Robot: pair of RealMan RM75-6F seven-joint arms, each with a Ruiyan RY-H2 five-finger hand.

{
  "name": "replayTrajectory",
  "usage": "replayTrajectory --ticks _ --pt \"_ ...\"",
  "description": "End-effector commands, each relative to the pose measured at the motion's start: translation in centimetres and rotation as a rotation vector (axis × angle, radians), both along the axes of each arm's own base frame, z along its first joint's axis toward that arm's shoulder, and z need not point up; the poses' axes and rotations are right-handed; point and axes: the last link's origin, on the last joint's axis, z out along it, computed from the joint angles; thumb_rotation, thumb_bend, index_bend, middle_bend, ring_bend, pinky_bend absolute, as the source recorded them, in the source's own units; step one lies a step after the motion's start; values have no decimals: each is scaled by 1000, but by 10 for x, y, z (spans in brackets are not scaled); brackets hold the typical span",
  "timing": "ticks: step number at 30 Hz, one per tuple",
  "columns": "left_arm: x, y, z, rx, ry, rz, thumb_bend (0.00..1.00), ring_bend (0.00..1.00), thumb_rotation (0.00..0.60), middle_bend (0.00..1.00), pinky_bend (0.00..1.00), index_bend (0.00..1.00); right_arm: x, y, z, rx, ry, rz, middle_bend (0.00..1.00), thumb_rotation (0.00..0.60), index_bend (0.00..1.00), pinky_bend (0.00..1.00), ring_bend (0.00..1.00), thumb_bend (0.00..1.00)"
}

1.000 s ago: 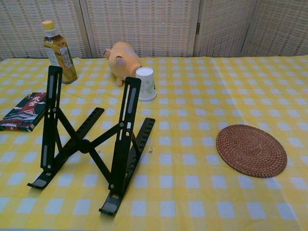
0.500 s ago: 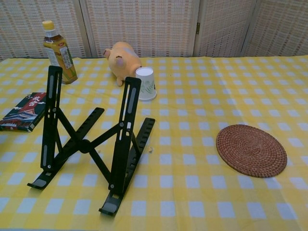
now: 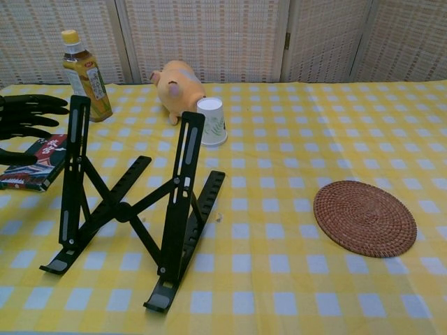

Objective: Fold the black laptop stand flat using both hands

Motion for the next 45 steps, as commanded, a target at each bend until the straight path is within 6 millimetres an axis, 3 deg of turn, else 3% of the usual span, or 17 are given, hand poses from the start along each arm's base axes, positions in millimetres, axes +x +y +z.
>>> replayTrajectory --ticks 1,7,14,20,26,33,45 --pt "6 16 -18 -131 -69 2 244 69 600 104 121 76 -1 0 0 -1 -2 0 29 600 0 0 66 287" --pt "10 21 -33 -202 -187 16 245 169 600 207 189 206 -2 -2 -3 6 -6 -3 29 600 0 0 65 286" --pt "12 25 -42 -193 -275 26 246 354 600 391 352 349 -3 -4 -5 15 -9 -4 29 600 0 0 67 286" --pt "13 17 -41 -167 -333 42 254 448 600 487 433 448 0 -11 -8 38 -8 14 29 600 0 0 70 286" --pt "11 2 -39 -152 -348 50 290 486 600 532 470 498 13 -31 -21 143 -26 71 29 600 0 0 70 286" --pt "16 -12 -38 -142 -367 38 327 501 600 552 493 524 48 -56 -51 324 -80 169 29 600 0 0 73 286" --pt "18 -14 -39 -140 -373 44 328 500 600 553 492 531 143 -82 -126 728 -447 245 26 600 0 0 81 286"
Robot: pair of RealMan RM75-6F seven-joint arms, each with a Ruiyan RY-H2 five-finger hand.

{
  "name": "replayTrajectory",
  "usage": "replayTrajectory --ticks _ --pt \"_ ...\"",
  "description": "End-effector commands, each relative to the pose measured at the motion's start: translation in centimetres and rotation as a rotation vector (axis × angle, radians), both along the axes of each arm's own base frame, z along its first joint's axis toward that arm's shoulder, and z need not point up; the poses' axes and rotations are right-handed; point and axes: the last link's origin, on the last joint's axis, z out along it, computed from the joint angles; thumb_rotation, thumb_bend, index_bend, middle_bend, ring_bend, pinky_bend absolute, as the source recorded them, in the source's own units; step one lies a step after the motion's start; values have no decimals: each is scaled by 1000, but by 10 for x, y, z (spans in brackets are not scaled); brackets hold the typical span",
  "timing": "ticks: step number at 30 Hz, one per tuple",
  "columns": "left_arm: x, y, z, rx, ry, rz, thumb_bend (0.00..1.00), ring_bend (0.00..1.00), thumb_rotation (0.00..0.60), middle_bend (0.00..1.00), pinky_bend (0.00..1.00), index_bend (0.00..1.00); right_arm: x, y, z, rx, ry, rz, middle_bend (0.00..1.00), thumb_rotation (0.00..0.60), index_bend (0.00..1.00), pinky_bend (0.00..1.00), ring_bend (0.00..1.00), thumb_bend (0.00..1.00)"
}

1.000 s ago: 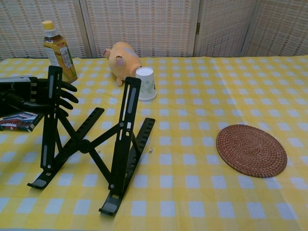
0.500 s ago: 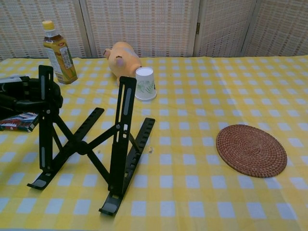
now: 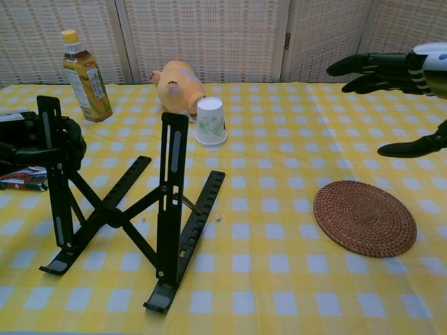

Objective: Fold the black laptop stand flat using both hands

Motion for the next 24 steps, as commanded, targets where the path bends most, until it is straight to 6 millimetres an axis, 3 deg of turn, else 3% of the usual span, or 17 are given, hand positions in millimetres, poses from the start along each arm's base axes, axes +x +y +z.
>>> replayTrajectory --ticks 1,12,24 --pt "0 0 0 1 -3 1 328 500 600 553 492 531 35 -6 -35 175 -122 -34 23 600 0 0 79 286" --pt "1 1 1 1 -19 -3 328 499 600 552 492 531 87 -22 -100 309 -179 -62 0 600 0 0 63 242" --pt "3 0 2 -1 -27 -11 328 500 600 553 491 532 128 -32 -143 326 -207 -60 0 600 0 0 79 234"
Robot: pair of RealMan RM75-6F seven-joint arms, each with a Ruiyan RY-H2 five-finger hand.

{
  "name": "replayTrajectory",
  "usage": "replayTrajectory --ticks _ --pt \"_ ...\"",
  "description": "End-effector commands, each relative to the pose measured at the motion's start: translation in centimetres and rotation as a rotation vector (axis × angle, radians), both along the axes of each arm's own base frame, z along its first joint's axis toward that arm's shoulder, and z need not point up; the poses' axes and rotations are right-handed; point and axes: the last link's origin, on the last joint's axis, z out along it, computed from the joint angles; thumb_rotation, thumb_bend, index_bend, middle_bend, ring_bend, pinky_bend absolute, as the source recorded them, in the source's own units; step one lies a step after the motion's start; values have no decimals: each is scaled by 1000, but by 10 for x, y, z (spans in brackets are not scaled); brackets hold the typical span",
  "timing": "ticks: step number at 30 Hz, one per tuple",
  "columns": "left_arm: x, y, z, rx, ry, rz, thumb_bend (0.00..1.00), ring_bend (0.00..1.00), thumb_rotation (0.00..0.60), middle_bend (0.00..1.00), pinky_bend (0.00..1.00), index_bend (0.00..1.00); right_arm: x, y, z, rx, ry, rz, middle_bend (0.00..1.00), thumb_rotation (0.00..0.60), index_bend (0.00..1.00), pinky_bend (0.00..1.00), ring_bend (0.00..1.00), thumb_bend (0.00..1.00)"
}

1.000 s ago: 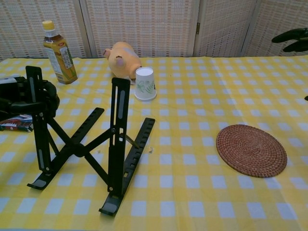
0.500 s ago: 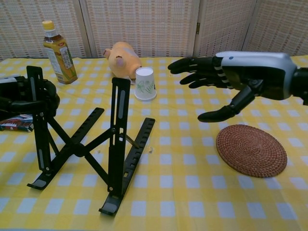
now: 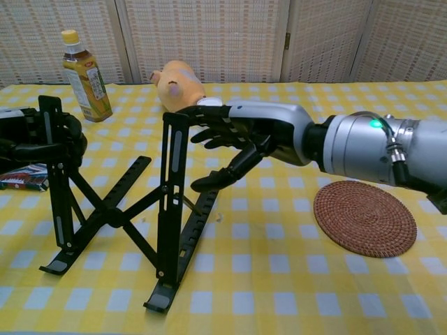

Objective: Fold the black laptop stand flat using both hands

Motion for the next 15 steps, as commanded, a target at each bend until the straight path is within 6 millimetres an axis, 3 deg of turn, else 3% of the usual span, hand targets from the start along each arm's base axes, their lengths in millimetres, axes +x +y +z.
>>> replayTrajectory --ticks 1,15 --pt "0 -1 1 0 -1 -5 329 501 600 553 492 536 10 -5 -9 -23 17 29 0 600 0 0 75 235" --pt "3 -16 7 -11 -11 -53 329 501 600 553 491 545 24 -22 -15 -124 109 111 0 600 0 0 66 234"
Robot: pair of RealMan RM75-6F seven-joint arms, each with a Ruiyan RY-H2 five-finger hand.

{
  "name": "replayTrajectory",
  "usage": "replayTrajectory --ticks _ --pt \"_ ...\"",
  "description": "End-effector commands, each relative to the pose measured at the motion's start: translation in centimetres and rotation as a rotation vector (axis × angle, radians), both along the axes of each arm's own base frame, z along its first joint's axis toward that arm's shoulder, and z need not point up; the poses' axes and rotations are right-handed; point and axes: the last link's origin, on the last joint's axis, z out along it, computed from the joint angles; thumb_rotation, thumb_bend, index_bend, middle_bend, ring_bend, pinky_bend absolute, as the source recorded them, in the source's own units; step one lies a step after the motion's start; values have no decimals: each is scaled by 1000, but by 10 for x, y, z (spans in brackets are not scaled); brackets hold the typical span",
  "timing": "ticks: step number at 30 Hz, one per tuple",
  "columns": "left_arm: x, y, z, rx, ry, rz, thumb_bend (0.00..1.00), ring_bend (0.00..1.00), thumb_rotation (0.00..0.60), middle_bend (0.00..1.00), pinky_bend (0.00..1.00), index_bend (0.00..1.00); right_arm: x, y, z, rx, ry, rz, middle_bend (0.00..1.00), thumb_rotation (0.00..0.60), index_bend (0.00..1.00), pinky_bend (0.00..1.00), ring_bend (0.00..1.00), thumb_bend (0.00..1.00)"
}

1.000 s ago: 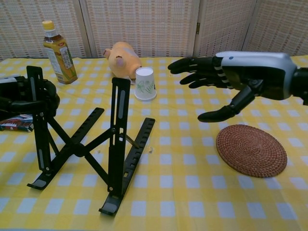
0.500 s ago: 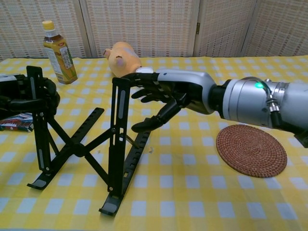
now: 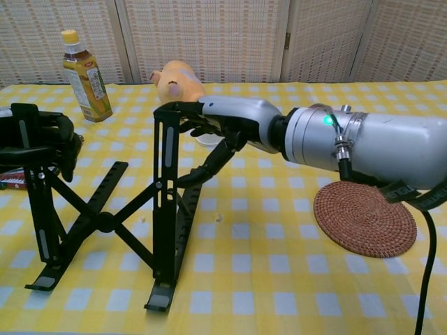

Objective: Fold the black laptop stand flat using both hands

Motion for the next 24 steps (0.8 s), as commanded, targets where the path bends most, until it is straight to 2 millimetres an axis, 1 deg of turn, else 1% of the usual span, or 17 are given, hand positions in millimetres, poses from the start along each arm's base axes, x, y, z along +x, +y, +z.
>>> replayTrajectory --ticks 1,4,7,12,16,19,24 --pt "1 -2 1 -4 -3 -7 330 501 600 552 491 545 2 -2 1 -8 6 5 0 600 0 0 66 235" --pt "2 -6 1 -10 -4 -21 329 501 600 553 491 545 4 -4 1 -18 8 9 0 600 0 0 67 234" --pt "1 -8 1 -14 -3 -27 329 501 600 553 491 541 5 -1 1 1 12 17 0 600 0 0 72 235" --pt "-2 -7 0 -9 3 -17 330 501 600 553 486 541 4 11 8 49 -21 15 0 600 0 0 81 235" --pt "-3 -9 -1 -9 -5 -26 329 502 600 553 486 541 -1 22 17 70 -39 32 5 600 0 0 92 234" --pt "-2 -11 -3 -4 -5 -39 334 505 600 554 492 547 -4 29 19 80 -37 48 15 600 0 0 99 234" --pt "4 -12 -8 -4 -32 -45 374 511 600 559 499 555 -7 34 21 81 -45 54 17 600 0 0 103 234"
